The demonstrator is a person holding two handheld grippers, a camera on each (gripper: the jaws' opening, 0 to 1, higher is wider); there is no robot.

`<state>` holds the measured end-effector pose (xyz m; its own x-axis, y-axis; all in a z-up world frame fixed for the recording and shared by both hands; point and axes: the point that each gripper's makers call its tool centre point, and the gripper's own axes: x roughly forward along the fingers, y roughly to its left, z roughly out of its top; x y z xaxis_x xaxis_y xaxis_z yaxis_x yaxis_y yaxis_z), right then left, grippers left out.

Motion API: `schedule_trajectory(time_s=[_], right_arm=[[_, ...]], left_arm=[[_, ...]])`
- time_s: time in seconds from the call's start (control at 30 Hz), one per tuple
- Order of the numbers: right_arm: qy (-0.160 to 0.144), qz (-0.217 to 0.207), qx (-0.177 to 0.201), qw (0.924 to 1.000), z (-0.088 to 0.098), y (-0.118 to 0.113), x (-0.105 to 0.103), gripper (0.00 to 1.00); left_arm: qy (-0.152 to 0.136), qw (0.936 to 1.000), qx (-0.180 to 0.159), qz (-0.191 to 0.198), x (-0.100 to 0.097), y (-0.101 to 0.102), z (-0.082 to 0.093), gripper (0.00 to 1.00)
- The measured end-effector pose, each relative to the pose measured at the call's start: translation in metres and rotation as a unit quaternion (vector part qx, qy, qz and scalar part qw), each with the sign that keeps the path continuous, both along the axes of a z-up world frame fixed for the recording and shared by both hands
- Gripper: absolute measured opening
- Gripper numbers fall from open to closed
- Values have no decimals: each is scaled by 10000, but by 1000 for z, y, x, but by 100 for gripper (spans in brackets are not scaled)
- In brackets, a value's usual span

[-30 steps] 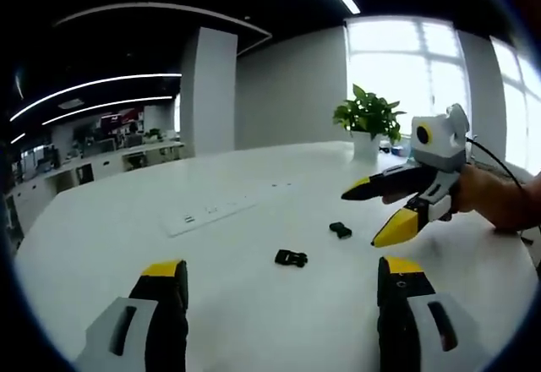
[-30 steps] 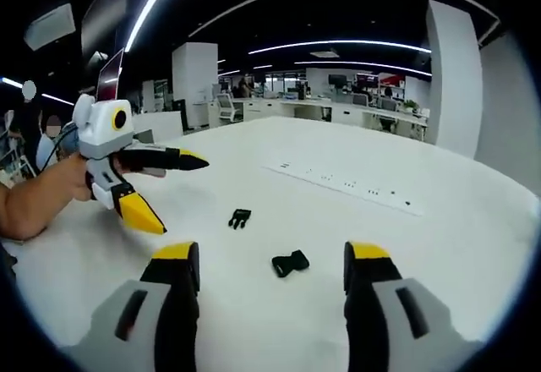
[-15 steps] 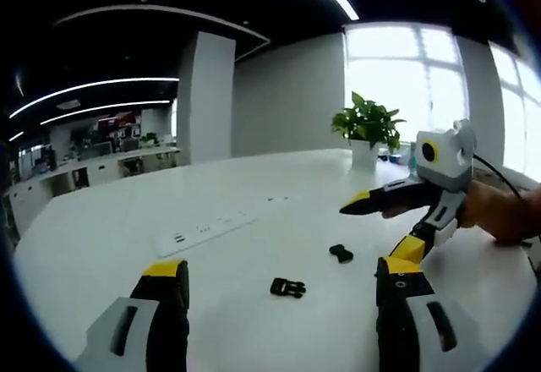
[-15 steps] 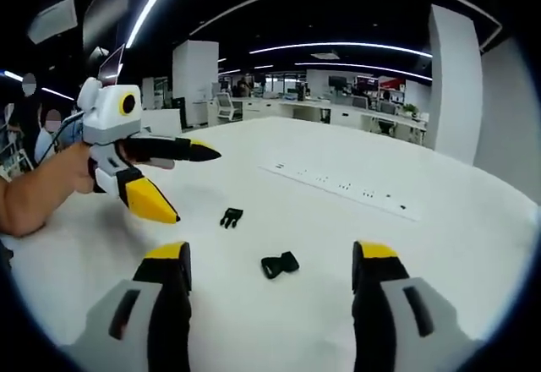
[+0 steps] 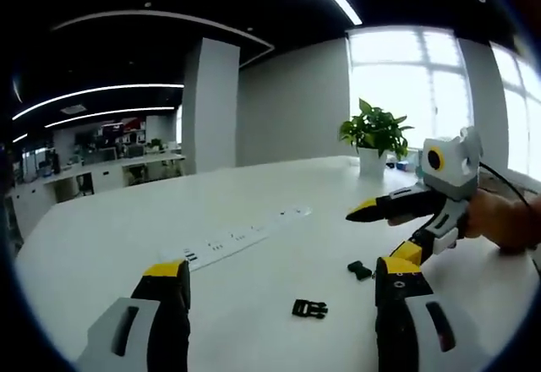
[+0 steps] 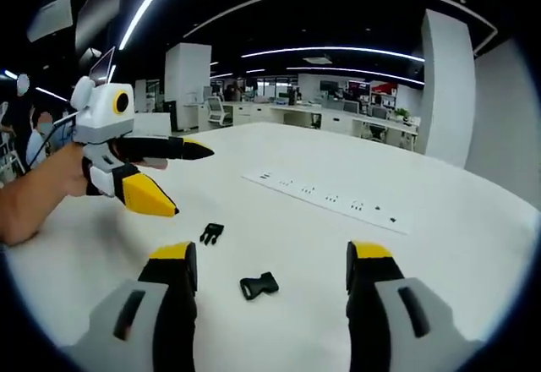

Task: Snap the two parts of the plastic buckle together until the buckle closes and remains connected.

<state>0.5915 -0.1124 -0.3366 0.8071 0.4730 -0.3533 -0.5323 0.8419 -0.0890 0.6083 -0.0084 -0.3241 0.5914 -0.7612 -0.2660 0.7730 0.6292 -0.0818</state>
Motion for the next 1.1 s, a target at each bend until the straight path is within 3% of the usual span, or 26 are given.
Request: schedule_trajectory(time_s=[0.27, 0.47, 0.63, 0.8, 1.1], right_arm=[[131, -74, -119, 9998, -19, -2, 2, 72], [78, -314, -341, 9989, -22, -11, 7, 72], [39, -344, -211, 9992, -23, -9, 9, 74], [-93, -407, -473, 9980, -24, -11, 9, 71], [44, -425, -652, 9970, -30, -16, 6, 64]], left_arm=[[17, 9999, 137, -46, 6, -2, -9, 92], [71, 10000, 36, 16, 8, 3, -8, 91], [48, 10000, 36, 71, 10, 3, -9, 90], [82, 9999, 51, 65, 9, 1, -13, 89], [99, 9999, 102, 57, 10, 2, -17, 89]])
